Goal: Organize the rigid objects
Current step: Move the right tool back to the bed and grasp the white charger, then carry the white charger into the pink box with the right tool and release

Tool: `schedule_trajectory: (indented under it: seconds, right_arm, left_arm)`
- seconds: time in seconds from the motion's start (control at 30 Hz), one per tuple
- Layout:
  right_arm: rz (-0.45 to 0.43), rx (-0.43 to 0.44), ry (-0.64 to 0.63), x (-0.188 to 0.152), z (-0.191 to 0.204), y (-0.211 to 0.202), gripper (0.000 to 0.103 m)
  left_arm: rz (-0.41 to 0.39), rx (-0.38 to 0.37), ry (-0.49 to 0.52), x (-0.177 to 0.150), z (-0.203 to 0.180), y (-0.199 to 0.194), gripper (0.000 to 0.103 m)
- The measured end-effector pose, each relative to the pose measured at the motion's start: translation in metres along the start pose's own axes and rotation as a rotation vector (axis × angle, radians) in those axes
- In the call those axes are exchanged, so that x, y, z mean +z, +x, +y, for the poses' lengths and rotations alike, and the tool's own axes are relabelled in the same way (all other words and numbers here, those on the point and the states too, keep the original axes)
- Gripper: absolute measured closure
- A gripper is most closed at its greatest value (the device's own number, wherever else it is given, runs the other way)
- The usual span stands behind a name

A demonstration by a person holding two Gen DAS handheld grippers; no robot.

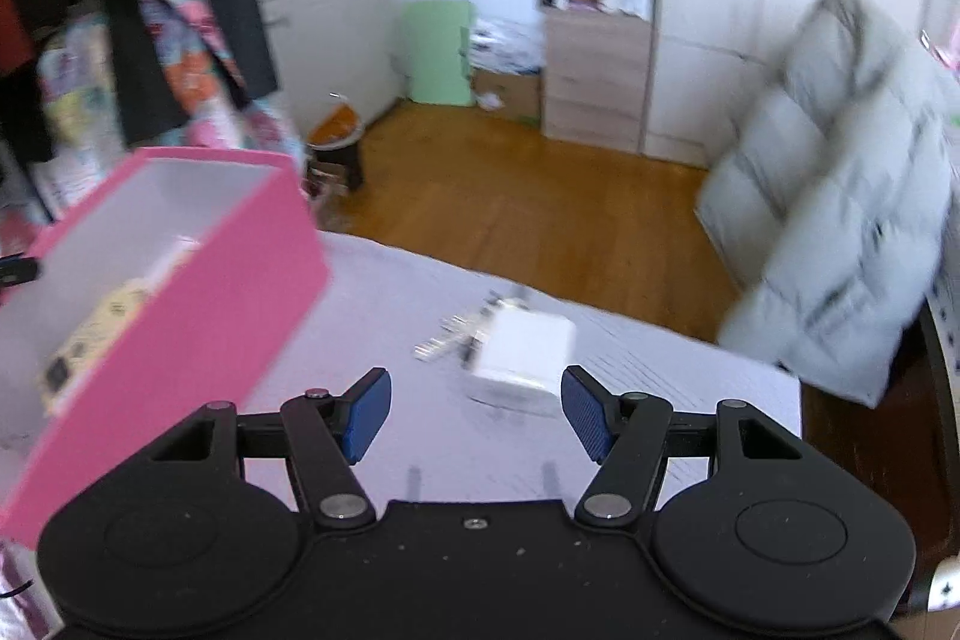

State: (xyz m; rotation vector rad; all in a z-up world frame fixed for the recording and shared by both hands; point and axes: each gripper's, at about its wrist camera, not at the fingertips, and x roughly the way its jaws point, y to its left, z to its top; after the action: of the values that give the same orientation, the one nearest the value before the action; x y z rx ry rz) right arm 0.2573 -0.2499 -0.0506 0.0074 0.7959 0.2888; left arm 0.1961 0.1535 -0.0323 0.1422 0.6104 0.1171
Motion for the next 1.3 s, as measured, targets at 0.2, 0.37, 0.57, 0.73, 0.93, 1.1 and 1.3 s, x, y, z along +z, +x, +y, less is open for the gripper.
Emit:
schedule_trajectory:
  seconds: [0.2, 0.37, 0.57, 0.73, 0.93, 1.1, 1.3]
  right_arm:
    - [0.034, 0.002, 0.052, -0.007, -0.016, 0.04, 0.031]
    - [0.04, -0.023, 0.013, -0.005, -0.011, 0.066, 0.026]
    - [0.065, -0.015, 0.089, 0.0, -0.018, 0.1, 0.026]
    - [0.01, -0.065, 0.076, -0.006, -0.013, 0.096, 0.042]
    - [-0.018, -0.024, 0.059, -0.02, -0.002, 0.064, 0.042]
    - [-0.038, 0.008, 0.044, -0.027, 0.01, 0.038, 0.042]
    - [-0.091, 0.068, -0.007, -0.023, 0.036, 0.003, 0.042]
  left_arm:
    - [0.001, 0.002, 0.001, 0.0, 0.0, 0.0, 0.097]
    - [0.003, 0.001, -0.001, 0.0, 0.0, 0.0, 0.097]
    - [0.021, -0.002, 0.008, 0.001, 0.0, 0.003, 0.097]
    - [0.023, -0.001, 0.007, 0.001, 0.001, 0.002, 0.097]
    - [0.024, -0.006, 0.002, 0.002, 0.0, 0.002, 0.097]
    - [0.022, -0.008, -0.009, 0.003, 0.002, 0.002, 0.097]
    - [0.029, -0.021, -0.025, 0.004, 0.005, 0.002, 0.098]
